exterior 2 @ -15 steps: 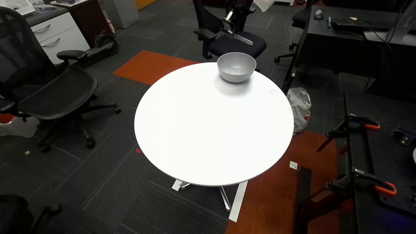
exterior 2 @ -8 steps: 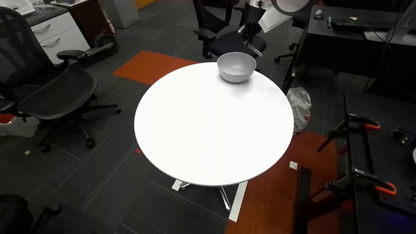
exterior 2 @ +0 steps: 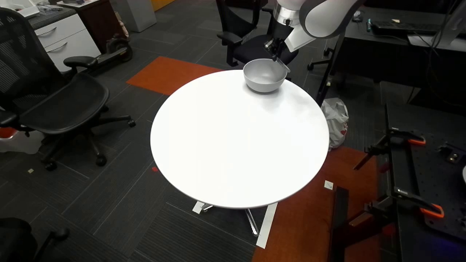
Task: Put the pen in the bowl
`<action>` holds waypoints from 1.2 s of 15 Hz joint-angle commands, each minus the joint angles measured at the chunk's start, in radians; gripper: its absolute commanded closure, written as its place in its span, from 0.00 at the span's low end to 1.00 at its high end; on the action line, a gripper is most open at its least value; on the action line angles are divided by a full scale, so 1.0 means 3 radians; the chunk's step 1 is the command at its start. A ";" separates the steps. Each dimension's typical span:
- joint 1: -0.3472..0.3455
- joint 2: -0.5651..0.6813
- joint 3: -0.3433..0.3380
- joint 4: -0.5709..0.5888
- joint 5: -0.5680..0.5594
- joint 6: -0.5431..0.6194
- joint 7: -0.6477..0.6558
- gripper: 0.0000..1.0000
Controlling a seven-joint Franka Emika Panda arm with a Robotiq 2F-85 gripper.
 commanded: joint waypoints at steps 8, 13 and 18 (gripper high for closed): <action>0.0114 0.0166 -0.0086 0.0112 0.0337 0.0413 -0.0080 0.60; 0.0107 0.0194 -0.0066 0.0174 0.0461 0.0402 -0.0111 0.31; 0.0132 0.0205 -0.0082 0.0194 0.0499 0.0414 -0.0091 0.00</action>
